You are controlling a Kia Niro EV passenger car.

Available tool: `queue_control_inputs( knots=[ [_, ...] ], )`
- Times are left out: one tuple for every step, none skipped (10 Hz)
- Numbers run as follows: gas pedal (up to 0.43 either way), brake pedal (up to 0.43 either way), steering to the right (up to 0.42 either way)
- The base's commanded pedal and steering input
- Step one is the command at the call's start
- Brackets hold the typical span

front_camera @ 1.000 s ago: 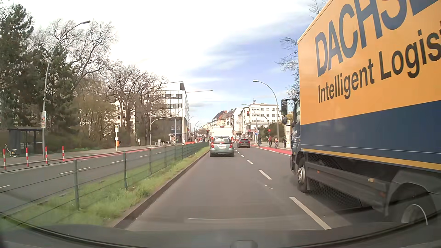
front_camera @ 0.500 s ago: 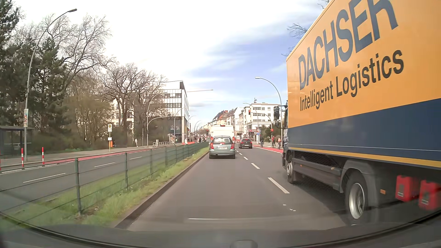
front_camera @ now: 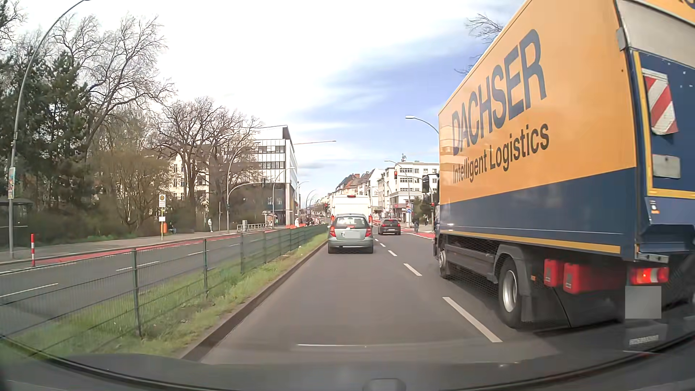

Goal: Follow the waypoints while adhering to traffic rules and regulations

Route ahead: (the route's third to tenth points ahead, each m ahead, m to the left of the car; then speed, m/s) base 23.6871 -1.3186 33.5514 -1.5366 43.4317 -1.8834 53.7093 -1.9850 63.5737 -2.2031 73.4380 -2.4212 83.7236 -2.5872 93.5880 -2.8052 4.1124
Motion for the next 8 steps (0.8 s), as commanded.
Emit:
queue_control_inputs(
  knots=[
    [0.0, 0.0, -0.003],
    [0.0, 0.0, -0.003],
    [0.0, 0.0, -0.003],
    [0.0, 0.0, -0.003],
    [0.0, 0.0, -0.003],
    [0.0, 0.0, -0.003],
    [0.0, 0.0, -0.003],
    [0.0, 0.0, -0.003]
  ],
)
